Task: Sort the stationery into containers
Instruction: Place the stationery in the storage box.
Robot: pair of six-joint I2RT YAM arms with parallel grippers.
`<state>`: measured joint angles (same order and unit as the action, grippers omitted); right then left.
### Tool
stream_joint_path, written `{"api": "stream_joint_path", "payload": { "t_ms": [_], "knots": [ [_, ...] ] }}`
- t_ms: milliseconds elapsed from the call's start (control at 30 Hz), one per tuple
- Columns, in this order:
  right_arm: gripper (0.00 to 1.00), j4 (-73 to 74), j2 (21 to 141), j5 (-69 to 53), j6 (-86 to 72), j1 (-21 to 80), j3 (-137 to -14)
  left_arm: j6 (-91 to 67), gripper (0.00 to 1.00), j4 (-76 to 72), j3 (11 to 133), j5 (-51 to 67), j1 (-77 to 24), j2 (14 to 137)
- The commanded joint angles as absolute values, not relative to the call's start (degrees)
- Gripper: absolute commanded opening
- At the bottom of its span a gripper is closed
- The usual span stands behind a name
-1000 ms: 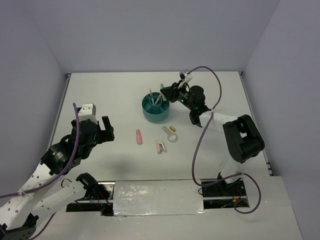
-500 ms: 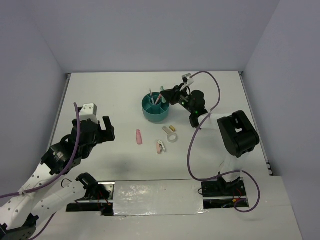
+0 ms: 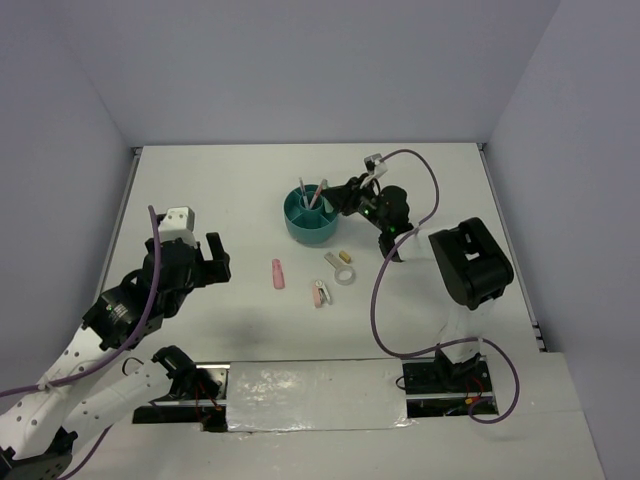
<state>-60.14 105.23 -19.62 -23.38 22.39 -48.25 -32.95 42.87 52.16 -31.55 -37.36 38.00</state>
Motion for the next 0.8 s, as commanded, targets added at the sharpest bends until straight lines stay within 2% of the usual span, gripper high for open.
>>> {"api": "stream_joint_path", "payload": {
  "t_ms": [0,200,267,400,500,767],
  "knots": [
    [0.09,-65.2,105.7,-20.5,-24.3,21.4,-47.8,-31.6,0.99,40.7,51.9,-31.2,-37.0,37.4],
    [0.22,-64.5,106.3,-21.7,-24.4,21.2,-48.8,-31.6,0.99,40.6,51.9,-31.0,-37.1,36.9],
    [0.37,-64.6,106.4,-21.9,-24.6,21.1,-48.7,-31.5,0.99,40.6,51.8,-30.9,-37.1,36.8],
    [0.47,-65.5,106.7,-22.8,-24.9,21.0,-48.6,-31.3,0.99,40.5,51.9,-30.8,-37.1,36.8],
    [0.61,-65.7,106.6,-22.8,-25.0,21.0,-48.4,-31.3,0.99,40.4,51.7,-30.6,-37.1,36.8],
    [0.70,-68.3,101.0,-23.4,-24.2,21.8,-45.3,-31.4,0.99,40.3,51.7,-30.8,-37.1,36.6]
  ]
}}
